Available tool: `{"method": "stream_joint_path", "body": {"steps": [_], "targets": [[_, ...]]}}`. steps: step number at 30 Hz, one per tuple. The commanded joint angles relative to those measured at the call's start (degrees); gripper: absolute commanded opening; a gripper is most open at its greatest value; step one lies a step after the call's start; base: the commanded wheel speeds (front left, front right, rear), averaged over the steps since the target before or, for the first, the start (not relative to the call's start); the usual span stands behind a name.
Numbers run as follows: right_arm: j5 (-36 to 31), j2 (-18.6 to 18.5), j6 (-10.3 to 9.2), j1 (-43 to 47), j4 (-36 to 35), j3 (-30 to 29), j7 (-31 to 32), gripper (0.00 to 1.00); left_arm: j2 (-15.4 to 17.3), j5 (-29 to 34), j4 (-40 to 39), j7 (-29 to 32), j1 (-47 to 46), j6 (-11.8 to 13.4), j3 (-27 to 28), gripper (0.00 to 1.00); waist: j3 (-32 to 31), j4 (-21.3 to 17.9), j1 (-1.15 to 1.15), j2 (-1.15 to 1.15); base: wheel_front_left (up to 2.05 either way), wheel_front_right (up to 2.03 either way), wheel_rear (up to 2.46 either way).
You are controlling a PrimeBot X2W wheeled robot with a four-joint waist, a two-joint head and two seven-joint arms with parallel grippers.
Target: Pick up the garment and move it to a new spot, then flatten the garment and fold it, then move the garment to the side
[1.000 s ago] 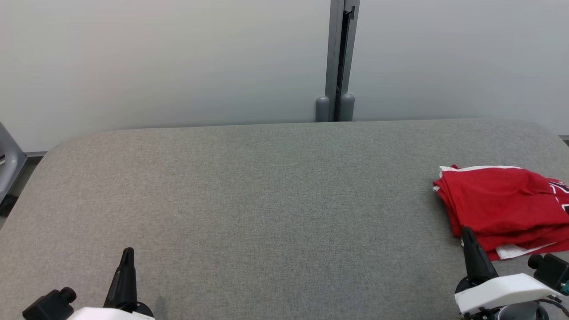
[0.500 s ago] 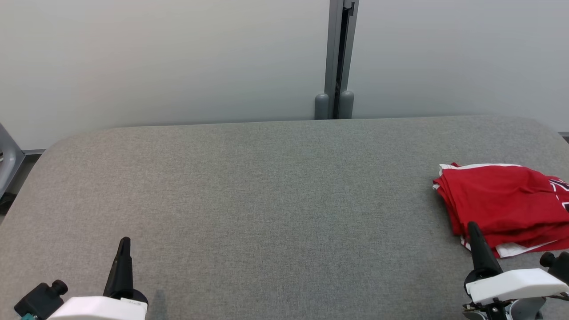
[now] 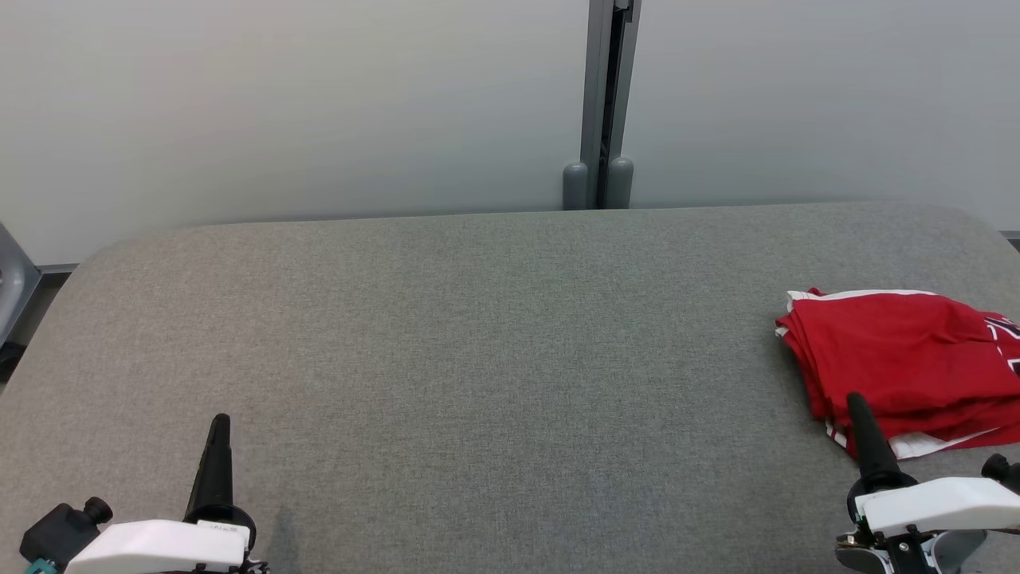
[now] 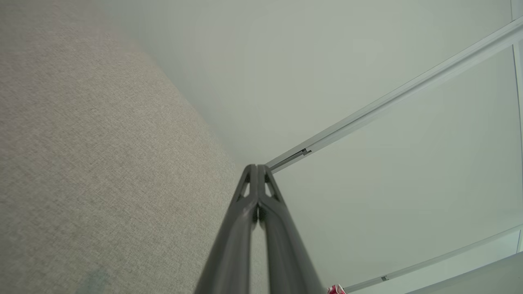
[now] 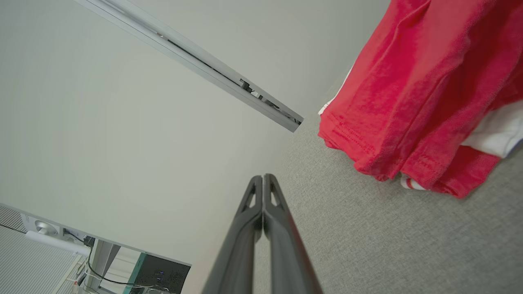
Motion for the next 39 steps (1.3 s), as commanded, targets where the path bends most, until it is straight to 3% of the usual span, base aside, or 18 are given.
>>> {"method": "stream_joint_path", "body": {"steps": [1, 39], "targets": [[1.7, -0.2, 0.01, -1.3, -1.0, -0.6, 0.5, 0.0, 0.4, -1.7, -0.7, 0.3, -1.9, -0.2, 0.4, 0.0, 0.1, 0.0, 0.0, 0.0, 0.0, 0.0, 0.0], [20.3, 0.0, 0.01, -1.8, -2.5, -3.3, 5.6, 0.0, -0.1, -19.9, -0.7, 5.5, -4.7, -0.4, 1.8, 0.0, 1.4, -0.4, 0.0, 0.0, 0.0, 0.0, 0.0]]}}
